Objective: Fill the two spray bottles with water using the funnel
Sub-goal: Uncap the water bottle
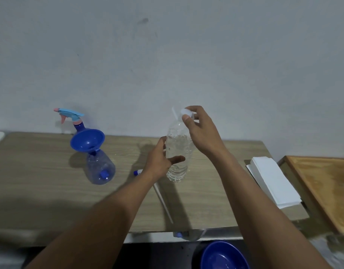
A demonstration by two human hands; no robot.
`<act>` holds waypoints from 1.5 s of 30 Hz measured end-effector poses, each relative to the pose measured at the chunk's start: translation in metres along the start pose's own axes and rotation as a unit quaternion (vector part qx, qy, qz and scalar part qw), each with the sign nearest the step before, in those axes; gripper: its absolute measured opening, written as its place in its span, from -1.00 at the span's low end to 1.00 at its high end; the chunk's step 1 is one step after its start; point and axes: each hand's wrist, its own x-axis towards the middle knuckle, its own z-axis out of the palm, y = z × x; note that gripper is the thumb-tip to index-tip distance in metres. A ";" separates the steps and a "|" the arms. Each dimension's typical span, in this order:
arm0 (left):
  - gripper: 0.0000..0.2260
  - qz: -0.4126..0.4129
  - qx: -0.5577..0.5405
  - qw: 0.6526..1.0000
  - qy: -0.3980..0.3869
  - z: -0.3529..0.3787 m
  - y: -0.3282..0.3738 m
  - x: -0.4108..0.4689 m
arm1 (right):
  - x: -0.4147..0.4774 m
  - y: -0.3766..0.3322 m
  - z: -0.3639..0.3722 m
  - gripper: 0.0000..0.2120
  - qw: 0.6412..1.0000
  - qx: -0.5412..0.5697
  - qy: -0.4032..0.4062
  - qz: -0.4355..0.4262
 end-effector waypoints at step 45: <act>-0.31 0.030 0.033 0.999 0.020 -0.012 0.002 0.011 | -0.098 0.157 0.040 -0.63 0.983 -0.163 -0.006 0.082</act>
